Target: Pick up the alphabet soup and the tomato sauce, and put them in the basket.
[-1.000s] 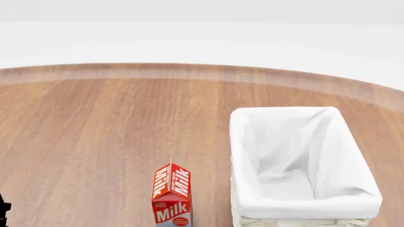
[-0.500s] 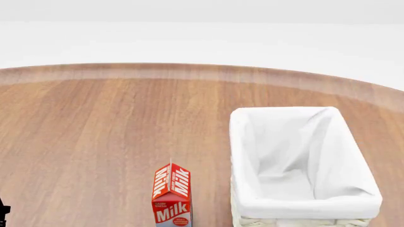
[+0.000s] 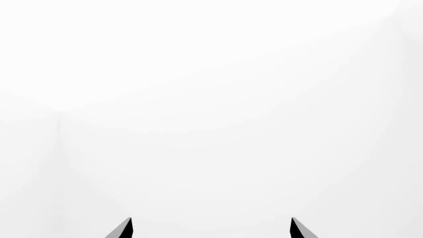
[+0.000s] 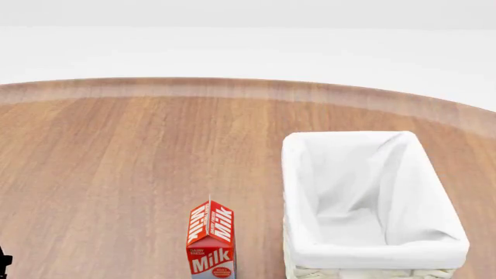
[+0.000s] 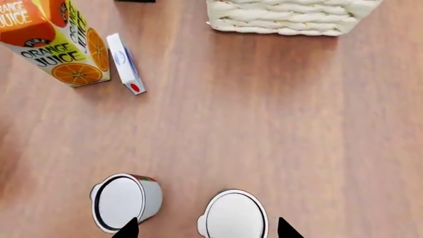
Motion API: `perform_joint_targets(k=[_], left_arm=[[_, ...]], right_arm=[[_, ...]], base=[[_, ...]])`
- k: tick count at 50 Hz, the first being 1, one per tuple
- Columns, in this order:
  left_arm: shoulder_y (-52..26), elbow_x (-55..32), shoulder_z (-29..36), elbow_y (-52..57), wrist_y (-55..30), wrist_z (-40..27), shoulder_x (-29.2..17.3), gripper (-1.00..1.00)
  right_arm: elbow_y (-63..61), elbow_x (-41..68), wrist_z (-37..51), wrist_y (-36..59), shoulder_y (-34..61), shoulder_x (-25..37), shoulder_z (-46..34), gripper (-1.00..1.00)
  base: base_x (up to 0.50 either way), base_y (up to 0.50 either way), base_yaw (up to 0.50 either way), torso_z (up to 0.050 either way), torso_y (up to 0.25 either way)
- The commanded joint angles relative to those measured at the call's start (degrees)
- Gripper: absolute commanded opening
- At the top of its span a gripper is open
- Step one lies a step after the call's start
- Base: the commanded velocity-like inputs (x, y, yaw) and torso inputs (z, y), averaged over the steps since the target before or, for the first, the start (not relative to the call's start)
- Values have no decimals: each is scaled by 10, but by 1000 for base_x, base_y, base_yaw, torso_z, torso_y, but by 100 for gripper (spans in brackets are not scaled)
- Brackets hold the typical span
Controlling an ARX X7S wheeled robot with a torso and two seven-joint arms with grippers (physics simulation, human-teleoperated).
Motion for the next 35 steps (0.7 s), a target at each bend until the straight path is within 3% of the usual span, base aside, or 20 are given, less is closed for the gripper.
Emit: perform_joint_targets(k=[1,21,22,23,35], left_arm=[[4,4,-5,0,-4,4,5,100],[-2,5,-4,0,-9,5,5,100],[-50,-81,82,0,77,-81,-81,100],[13,3,-4,0,5,1,4,100],[3,5,-4,0,-5,3,5,100]], right_arm=[[40,-20,-29,-10,-15,-9,-2,100],[71,-40,-44,-3,-9,-25,-9,100],[73,-44,-45,-3,-10,-27,-11,100],[76,-52,-47,-1,-12,-31,-14,100],[108,-74,-68,1,-22,-50,-28,100]], base=[[0,0,0,0,0],[0,0,0,0,0],[0,0,0,0,0],[0,0,0,0,0],[0,0,0,0,0]])
